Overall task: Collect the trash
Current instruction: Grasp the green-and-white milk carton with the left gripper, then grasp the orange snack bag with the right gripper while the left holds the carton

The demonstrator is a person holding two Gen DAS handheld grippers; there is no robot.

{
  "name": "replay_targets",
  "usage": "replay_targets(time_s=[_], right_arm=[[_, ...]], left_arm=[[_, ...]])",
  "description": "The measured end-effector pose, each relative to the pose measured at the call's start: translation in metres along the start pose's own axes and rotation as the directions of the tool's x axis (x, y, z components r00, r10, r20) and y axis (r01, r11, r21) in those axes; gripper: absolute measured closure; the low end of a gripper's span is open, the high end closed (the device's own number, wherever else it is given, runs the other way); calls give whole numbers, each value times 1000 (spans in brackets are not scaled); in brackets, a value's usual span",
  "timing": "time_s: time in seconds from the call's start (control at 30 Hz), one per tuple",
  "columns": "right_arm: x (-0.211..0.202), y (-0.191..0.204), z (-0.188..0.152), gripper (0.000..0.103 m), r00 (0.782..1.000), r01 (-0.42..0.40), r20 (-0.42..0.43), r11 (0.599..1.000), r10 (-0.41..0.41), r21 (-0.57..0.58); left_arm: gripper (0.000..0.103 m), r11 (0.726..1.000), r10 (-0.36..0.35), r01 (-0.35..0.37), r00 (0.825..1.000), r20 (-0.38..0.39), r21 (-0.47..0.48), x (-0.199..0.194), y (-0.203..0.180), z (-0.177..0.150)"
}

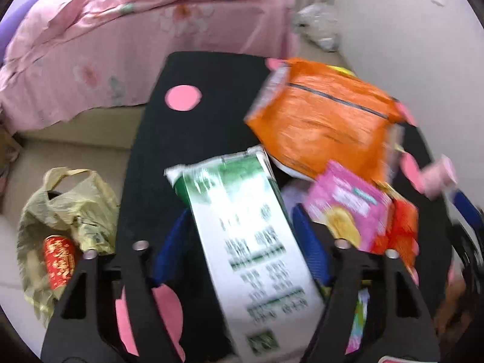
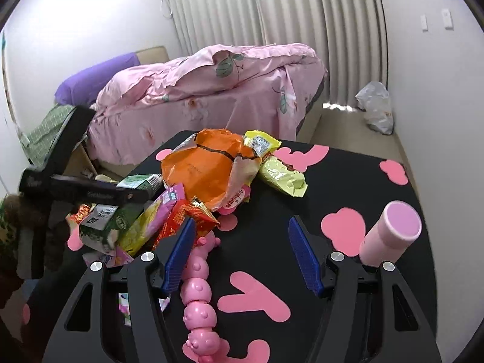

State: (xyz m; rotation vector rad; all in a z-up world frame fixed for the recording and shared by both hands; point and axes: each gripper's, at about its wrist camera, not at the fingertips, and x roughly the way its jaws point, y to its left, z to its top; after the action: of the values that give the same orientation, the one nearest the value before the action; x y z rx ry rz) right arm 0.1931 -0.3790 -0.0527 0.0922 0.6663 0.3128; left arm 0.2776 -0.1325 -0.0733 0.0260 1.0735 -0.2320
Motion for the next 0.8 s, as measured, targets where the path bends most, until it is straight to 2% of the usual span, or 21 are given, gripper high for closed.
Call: replay_targets(time_s=[0.03, 0.1, 0.23, 0.37, 0.43, 0.57, 0.63, 0.8], right_arm=[[0, -2, -3, 43, 1000, -7, -3, 1000, 7, 9], [3, -3, -6, 43, 1000, -21, -12, 1000, 21, 15], [7, 0, -11, 43, 999, -45, -24, 999, 46, 21], [10, 8, -12, 43, 997, -67, -32, 998, 68, 10], [6, 14, -9, 43, 998, -62, -24, 998, 61, -11], [3, 16, 20, 43, 999, -31, 19, 997, 32, -69], [12, 9, 37, 43, 1000, -22, 18, 998, 23, -62], [69, -17, 82, 43, 998, -36, -54, 999, 37, 18]], left_arm=[[49, 1000, -19, 19, 1000, 5, 21, -5, 0, -8], [49, 997, -40, 40, 999, 1, 61, -15, 2, -26], [49, 993, -94, 96, 995, -32, 73, -29, 7, -47], [41, 996, -58, 60, 998, -33, 62, -26, 9, -39], [41, 997, -66, 68, 997, -41, 44, -17, 11, -29], [42, 995, -101, 100, 992, -73, -22, 1, 19, -14], [44, 990, -127, 122, 989, -80, -63, 5, 23, -13], [48, 985, -162, 160, 987, -20, -65, -11, 23, -28]])
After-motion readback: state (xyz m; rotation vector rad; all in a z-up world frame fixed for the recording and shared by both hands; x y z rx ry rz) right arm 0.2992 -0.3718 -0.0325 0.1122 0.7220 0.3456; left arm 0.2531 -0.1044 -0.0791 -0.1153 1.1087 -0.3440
